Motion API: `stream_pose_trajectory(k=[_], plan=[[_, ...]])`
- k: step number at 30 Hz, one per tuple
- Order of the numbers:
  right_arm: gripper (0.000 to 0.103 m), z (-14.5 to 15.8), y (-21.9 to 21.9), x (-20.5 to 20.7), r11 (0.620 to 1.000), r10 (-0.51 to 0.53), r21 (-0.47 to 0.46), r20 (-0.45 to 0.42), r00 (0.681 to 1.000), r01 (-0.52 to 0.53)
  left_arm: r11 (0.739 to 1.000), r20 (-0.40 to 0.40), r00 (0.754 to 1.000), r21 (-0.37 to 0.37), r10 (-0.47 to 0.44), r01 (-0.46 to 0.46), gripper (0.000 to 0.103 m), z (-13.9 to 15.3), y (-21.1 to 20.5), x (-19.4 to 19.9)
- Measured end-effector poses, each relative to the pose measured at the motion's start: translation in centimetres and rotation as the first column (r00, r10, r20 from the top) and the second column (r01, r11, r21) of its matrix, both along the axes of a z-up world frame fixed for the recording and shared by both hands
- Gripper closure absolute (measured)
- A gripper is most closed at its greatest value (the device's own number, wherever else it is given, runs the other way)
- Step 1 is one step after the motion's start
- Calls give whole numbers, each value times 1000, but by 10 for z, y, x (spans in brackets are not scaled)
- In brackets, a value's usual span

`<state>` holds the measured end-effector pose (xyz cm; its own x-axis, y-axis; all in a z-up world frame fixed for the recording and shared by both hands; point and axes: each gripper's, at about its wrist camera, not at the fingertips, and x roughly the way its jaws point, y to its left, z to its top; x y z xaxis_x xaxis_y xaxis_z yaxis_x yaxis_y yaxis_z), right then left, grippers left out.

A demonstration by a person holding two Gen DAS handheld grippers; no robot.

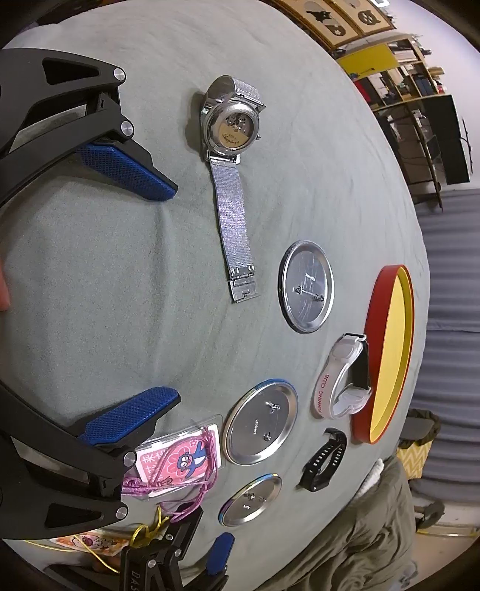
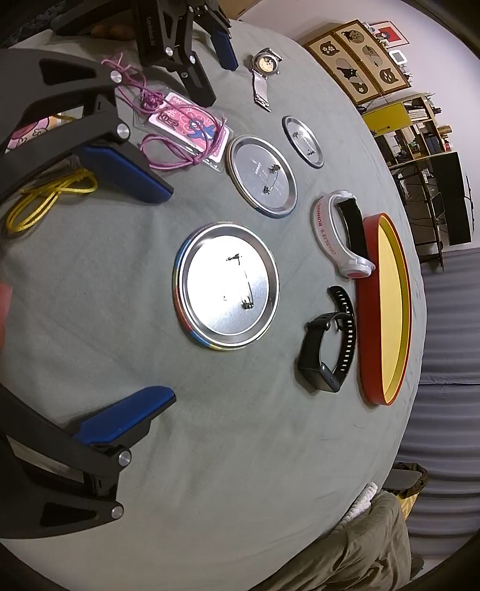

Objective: Organize jewelry

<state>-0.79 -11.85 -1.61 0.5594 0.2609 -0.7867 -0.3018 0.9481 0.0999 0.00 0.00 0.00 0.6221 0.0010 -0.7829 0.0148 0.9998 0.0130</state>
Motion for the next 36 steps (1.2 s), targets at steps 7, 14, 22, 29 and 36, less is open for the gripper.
stream_pose_trajectory(k=[7,14,22,29,36], plan=[[7,0,0,0,1000,0,1,0,1000,0,1000,-1,1000,0,0,0,5,0,0,0],[7,0,0,0,1000,0,-1,1,1000,0,1000,-1,1000,2,0,0,5,0,0,0],[7,0,0,0,1000,0,-1,-1,1000,0,1000,-1,1000,3,0,0,5,0,0,0],[7,0,1,0,1000,0,1,-2,1000,0,1000,-1,1000,1,0,0,5,0,1,-1],[7,0,0,0,1000,0,-2,0,1000,0,1000,0,1000,9,0,0,5,-4,0,-1]])
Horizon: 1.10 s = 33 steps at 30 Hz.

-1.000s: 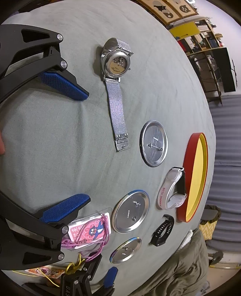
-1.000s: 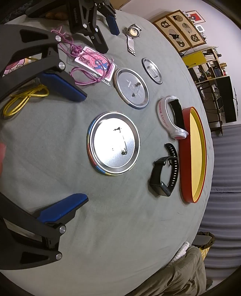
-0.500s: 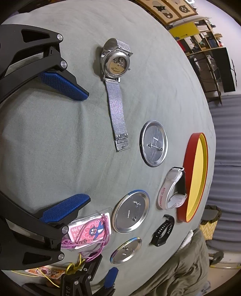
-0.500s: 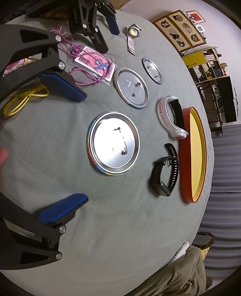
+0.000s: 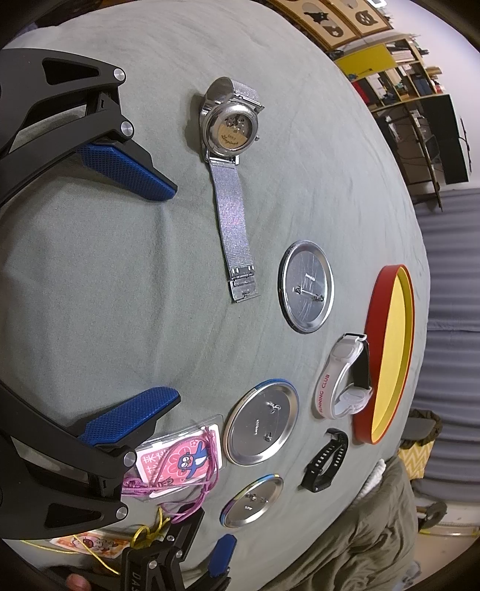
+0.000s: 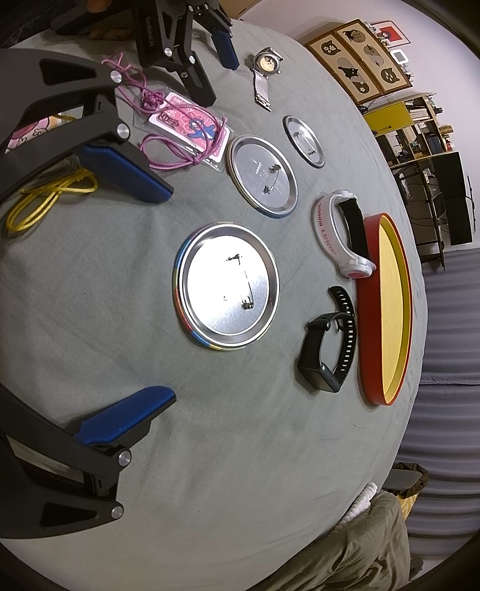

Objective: Organize jewelry

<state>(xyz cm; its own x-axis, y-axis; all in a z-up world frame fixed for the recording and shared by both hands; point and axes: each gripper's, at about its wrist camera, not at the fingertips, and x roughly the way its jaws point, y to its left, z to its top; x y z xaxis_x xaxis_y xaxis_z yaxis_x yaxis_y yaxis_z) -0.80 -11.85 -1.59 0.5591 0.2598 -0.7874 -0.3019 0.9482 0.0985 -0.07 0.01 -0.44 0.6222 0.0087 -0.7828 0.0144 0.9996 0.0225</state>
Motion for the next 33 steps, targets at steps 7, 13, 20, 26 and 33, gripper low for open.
stream_pose_trajectory(k=[7,13,20,26,33], plan=[[7,1,-2,-2,1000,0,3,2,1000,0,1000,2,1000,2,0,0,5,1,-4,4],[7,-1,3,0,1000,0,4,2,1000,0,1000,2,1000,3,1,-1,5,1,-4,4],[7,-1,0,1,1000,0,3,2,1000,0,1000,3,1000,2,0,0,5,2,-3,3],[7,-1,0,1,1000,0,3,2,1000,0,1000,3,1000,2,0,0,5,2,-3,3],[7,-1,1,1,1000,-1,4,2,1000,1,1000,3,1000,2,0,0,5,2,-3,3]])
